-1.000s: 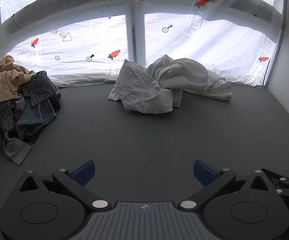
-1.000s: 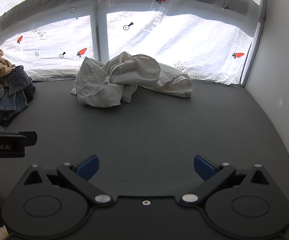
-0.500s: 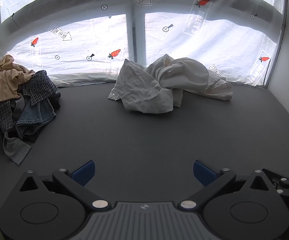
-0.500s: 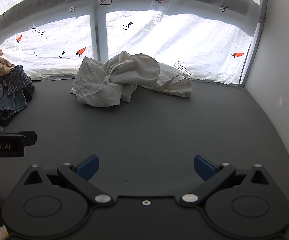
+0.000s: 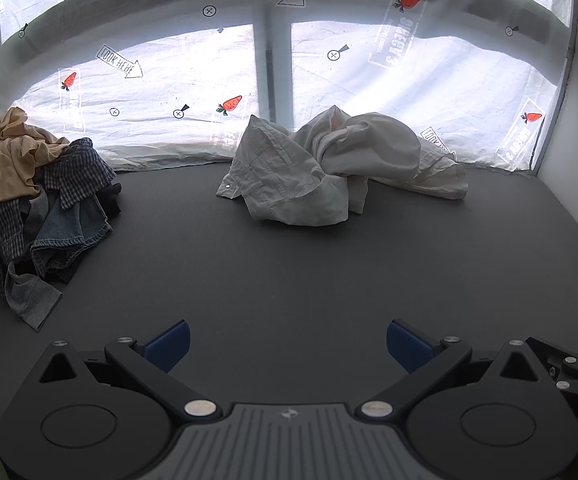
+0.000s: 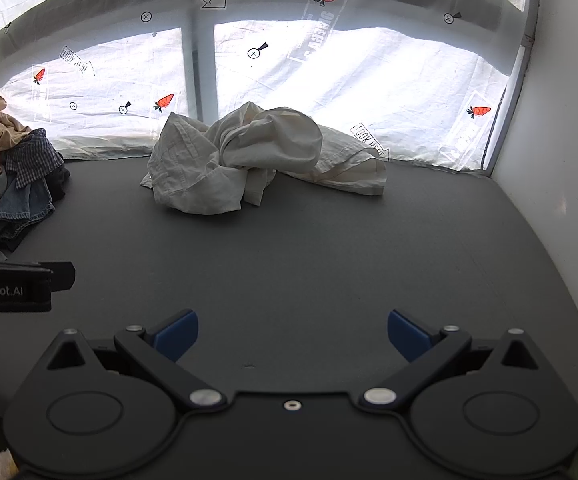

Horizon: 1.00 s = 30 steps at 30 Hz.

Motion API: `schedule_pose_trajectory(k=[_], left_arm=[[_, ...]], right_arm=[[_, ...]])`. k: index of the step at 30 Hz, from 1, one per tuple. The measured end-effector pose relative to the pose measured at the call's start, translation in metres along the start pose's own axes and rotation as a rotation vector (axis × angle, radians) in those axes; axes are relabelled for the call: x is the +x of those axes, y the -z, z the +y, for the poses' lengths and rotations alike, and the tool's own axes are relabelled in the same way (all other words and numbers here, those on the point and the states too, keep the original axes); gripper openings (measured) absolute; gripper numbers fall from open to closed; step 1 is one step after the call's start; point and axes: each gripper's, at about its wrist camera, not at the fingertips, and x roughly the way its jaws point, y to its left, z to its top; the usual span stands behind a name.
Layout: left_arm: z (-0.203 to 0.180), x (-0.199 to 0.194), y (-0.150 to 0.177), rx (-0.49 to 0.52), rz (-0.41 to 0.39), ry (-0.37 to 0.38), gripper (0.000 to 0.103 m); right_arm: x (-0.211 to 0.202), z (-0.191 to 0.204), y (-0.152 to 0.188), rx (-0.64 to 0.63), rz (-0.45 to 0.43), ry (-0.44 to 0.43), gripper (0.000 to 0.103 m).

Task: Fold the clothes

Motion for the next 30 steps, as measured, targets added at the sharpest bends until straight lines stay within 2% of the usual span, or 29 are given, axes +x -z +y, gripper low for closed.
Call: schedule_pose_trajectory(k=[7,13,18,24,30], left_arm=[[0.000,0.011,-0.005,-0.016,0.013,0.001,0.103],[0.004,0.026,-0.016,-0.036,0.000,-0.012,0.103],[0.008,0.045,-0.029,-0.061,0.001,-0.008,0.103],[0.023,0.081,-0.050,-0.126,-0.002,-0.012,0.103],[0.044,0.136,-0.078,-0.196,0.016,-0.034,0.103]], right_arm=[[0.009,-0.013,-0.006,0.039,-0.029,0.011,0.103],[0.019,-0.029,-0.020,0.076,-0.147,0.019,0.103],[0.038,-0.033,-0.036,0.058,-0.227,-0.036,0.103],[0.084,-0.040,-0.061,0.062,-0.201,-0.044,0.103],[0.151,-0.049,-0.094,0.028,-0.173,0.045,0.103]])
